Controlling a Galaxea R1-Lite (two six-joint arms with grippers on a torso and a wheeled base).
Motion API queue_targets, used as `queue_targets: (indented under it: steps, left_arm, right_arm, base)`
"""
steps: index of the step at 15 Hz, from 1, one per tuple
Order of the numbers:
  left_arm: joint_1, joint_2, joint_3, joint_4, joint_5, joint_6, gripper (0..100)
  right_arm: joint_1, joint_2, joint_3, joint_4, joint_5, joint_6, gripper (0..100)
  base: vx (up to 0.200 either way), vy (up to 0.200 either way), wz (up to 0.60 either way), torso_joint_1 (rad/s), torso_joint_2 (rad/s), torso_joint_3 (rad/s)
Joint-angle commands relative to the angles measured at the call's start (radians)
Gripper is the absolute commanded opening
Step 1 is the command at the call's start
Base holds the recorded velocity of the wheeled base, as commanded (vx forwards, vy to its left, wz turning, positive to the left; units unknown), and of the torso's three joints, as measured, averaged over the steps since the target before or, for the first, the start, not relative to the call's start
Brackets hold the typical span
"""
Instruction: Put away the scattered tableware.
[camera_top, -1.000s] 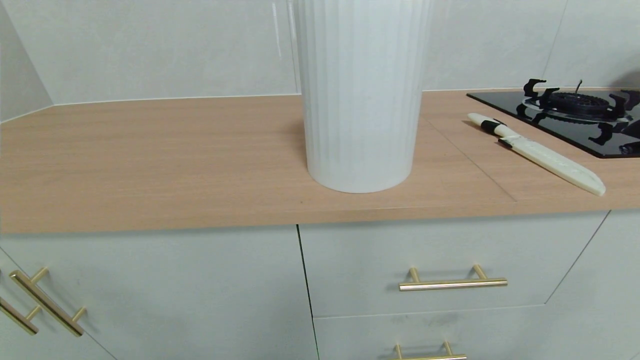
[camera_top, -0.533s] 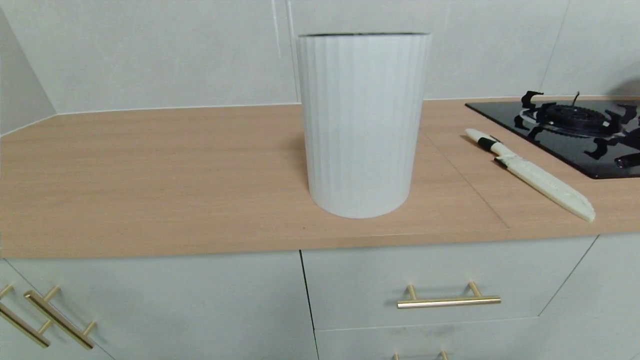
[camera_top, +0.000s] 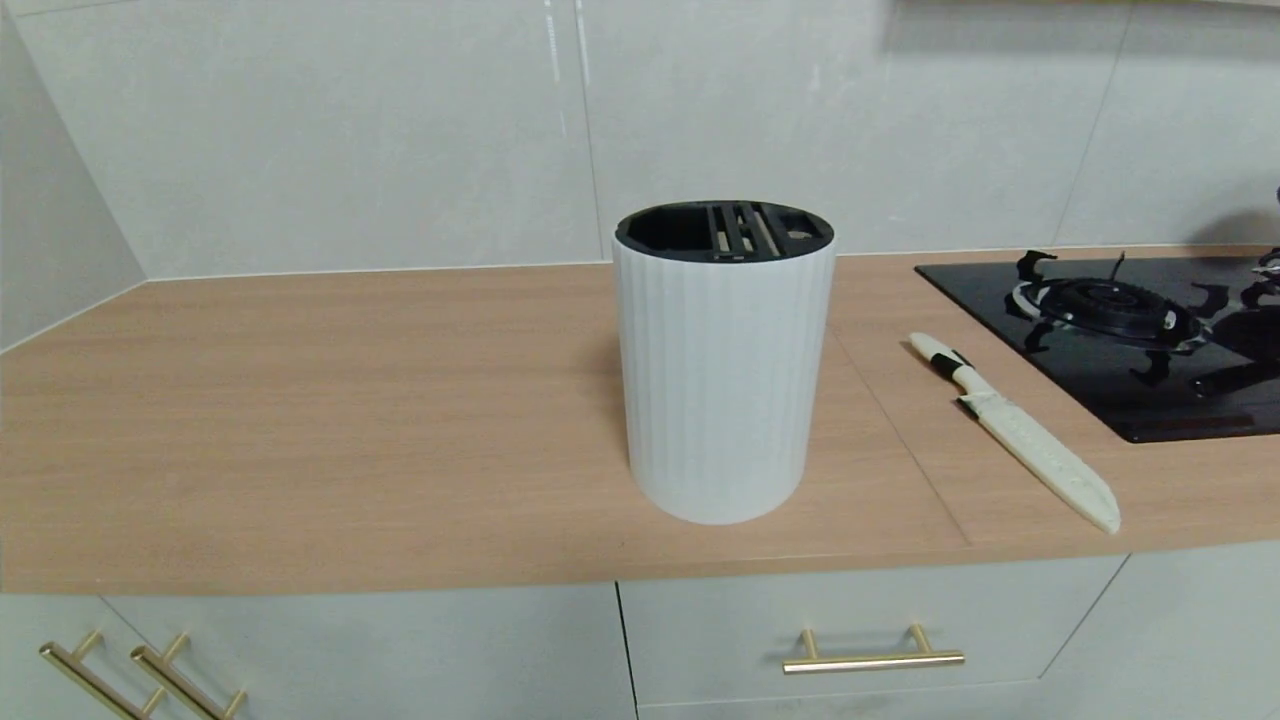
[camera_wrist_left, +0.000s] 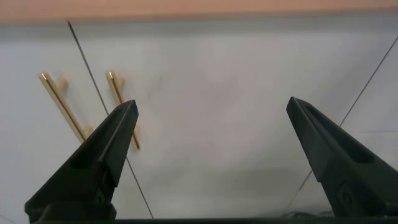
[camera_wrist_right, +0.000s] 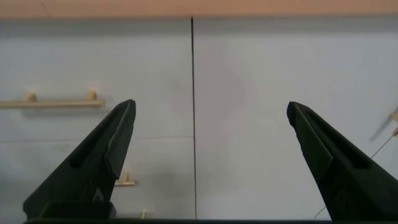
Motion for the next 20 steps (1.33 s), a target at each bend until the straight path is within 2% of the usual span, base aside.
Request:
queue_targets:
  steps: [1,20]
  left_arm:
    - [0.000,0.002,0.000,0.000,0.000,-0.001,100]
    - [0.000,0.002,0.000,0.000,0.000,-0.001,100]
  right_arm:
    - [0.000,0.002,0.000,0.000,0.001,0.001,100]
    - [0.000,0.002,0.000,0.000,-0.001,-0.001,100]
  base:
    - [0.000,0.000,0.00,0.198,-0.48,-0.281]
    - [0.000,0.000,0.00,0.244,-0.54,-0.292]
